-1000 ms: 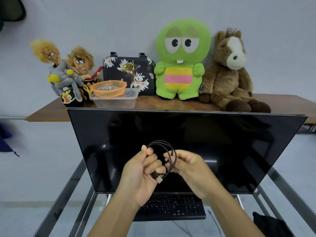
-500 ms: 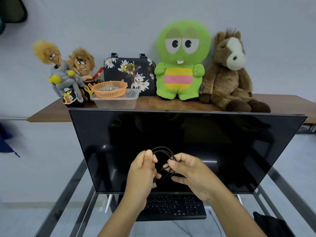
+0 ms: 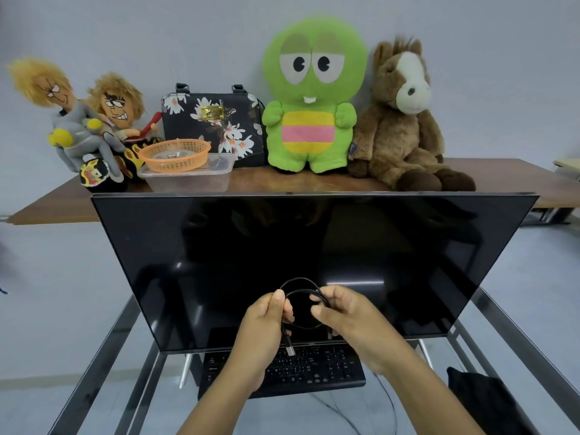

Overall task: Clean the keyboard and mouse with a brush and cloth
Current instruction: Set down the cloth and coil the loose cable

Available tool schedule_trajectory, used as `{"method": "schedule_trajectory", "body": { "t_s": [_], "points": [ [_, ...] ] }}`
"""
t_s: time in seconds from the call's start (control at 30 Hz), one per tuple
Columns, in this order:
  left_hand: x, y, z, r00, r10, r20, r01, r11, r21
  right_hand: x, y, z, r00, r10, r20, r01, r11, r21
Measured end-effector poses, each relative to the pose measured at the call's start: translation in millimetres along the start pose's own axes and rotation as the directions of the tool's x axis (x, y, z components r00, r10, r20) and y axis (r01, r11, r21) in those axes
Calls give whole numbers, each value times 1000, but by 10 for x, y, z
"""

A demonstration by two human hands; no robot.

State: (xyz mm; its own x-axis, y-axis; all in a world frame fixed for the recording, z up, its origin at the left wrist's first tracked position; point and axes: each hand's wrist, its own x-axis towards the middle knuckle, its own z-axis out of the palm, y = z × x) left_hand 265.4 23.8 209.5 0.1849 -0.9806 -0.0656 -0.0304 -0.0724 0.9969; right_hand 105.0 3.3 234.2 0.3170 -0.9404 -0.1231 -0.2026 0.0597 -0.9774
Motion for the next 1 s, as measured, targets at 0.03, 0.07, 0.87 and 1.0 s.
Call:
{"method": "schedule_trajectory", "body": {
  "t_s": [0.03, 0.07, 0.87, 1.0],
  "points": [
    [11, -61, 35, 1000, -18, 11, 17, 999, 51, -9, 65, -52, 998, -1, -67, -5, 996, -89],
    [20, -129, 92, 998, -51, 36, 48, 996, 80, -22, 156, -122, 994, 0, -111, -18, 986, -166],
    [554, -2062, 2111, 857, -471, 209, 344, 825, 449, 258, 2652, -1406, 686, 471, -555, -568, 823, -3],
    [695, -2067, 2280, 910, -386, 153, 259, 816, 516, 464, 2841, -1490, 740, 346, -577, -539, 818, -201]
  ]
}}
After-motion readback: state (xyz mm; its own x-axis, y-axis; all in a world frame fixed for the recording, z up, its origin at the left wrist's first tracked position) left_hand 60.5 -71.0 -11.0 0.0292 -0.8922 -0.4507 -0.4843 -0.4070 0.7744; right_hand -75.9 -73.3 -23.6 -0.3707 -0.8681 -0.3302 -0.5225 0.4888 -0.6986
